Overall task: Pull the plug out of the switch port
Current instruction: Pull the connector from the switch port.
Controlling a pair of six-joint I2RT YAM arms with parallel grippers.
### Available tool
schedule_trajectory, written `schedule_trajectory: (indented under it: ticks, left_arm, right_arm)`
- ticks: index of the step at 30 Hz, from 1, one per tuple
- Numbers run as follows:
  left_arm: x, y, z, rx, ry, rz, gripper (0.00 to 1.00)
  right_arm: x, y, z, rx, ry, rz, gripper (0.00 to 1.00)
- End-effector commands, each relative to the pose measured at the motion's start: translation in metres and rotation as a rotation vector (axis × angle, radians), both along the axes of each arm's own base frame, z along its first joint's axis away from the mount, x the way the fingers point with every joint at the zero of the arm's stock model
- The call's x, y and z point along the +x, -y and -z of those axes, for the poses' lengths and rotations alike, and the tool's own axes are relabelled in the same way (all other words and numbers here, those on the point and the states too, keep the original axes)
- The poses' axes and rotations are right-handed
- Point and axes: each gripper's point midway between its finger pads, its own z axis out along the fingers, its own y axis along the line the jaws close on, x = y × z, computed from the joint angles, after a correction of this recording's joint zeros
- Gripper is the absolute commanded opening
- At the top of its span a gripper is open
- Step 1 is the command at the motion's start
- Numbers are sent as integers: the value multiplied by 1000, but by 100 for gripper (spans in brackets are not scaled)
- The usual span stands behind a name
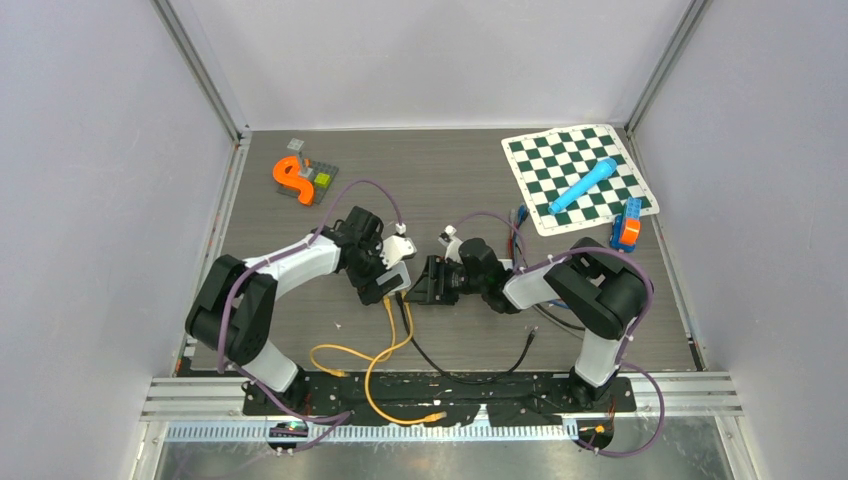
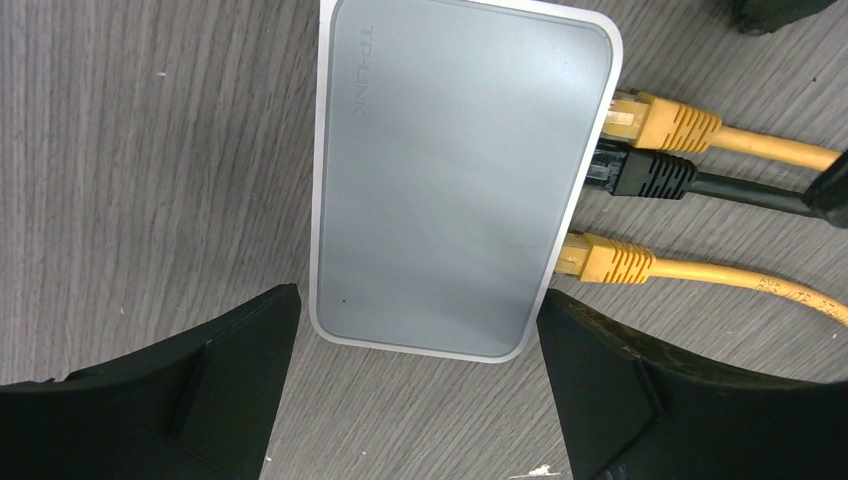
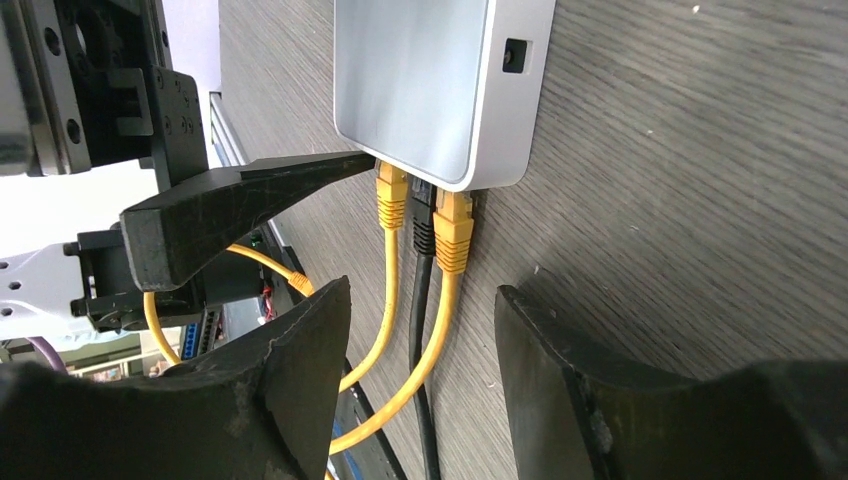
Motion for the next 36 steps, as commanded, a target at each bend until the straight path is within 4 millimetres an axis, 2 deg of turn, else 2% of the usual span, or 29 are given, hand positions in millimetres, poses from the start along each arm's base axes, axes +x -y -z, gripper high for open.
schedule_trajectory:
  ticks: [1,5,11,17,22,28,36]
  left_arm:
    - [4,6,-2,-26,8,-11,85]
    - [-2,7,-2,-42,-14,-16,72]
    - [-9,7,-5,-63,-18,-24,65]
    - [-15,10,-12,-89,-23,-6,65]
    - [-13,10,-15,-87,-22,-6,65]
    - [-12,8,-13,-82,-22,-19,65]
    - [-14,9,-13,-94,-31,-16,64]
  right_arm:
    - [5,-6,0,7,4,27,62]
    - [9,-5,8,-9,-19,72,58]
    - [13,-3,17,-28,-49,132,54]
    - [20,-4,22,-7,-78,207,53]
    - [15,-10,22,36,-103,202,48]
    - [6,-10,6,155,-76,194,41]
    - [9,-10,13,148,-96,218,42]
